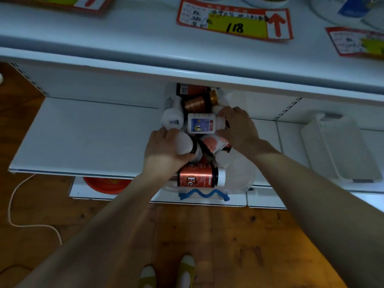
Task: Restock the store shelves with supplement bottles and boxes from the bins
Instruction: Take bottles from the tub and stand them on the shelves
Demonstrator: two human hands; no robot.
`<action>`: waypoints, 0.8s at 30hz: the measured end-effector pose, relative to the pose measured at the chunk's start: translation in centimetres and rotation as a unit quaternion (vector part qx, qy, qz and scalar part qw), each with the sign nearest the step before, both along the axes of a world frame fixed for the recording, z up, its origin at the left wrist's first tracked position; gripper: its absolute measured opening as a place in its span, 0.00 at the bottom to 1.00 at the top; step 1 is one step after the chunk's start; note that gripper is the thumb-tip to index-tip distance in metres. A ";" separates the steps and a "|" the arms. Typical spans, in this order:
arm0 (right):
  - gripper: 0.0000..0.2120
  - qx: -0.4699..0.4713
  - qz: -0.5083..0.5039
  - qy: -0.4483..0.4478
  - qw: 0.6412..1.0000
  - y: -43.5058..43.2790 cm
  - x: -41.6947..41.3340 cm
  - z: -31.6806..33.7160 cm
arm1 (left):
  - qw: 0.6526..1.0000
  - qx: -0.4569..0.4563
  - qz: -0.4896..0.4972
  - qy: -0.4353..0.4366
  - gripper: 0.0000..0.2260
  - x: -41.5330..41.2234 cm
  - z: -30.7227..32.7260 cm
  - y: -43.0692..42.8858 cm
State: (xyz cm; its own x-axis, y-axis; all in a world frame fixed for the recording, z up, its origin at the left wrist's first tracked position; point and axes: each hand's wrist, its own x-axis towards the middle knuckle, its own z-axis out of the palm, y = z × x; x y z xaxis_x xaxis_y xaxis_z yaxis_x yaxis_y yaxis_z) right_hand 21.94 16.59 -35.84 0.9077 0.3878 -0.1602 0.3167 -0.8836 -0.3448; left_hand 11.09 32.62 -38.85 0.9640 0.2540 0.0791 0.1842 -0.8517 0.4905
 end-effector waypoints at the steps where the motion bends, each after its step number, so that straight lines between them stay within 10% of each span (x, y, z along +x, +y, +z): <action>1: 0.22 0.003 0.005 0.006 1.000 -0.1 -0.3 0.0 | 1.000 0.005 0.000 -0.003 0.29 -0.3 0.1 0.1; 15: 0.17 0.281 -0.241 0.098 0.924 -2.6 -13.5 6.5 | 0.971 -0.238 0.035 -0.011 0.25 -11.4 11.8 -1.2; 24: 0.09 0.281 -0.141 0.107 0.943 -6.2 -20.6 19.5 | 0.936 -0.350 0.006 -0.034 0.23 -17.9 21.7 -2.1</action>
State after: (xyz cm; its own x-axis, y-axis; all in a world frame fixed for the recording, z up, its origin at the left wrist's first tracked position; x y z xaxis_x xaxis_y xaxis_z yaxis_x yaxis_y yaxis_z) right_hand 1.37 10.40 -16.30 0.9575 0.2144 -0.1931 -0.0341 -0.5803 -0.8137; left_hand -6.84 30.57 -17.15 0.9594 0.2777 -0.0493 0.1395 -0.3153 0.9387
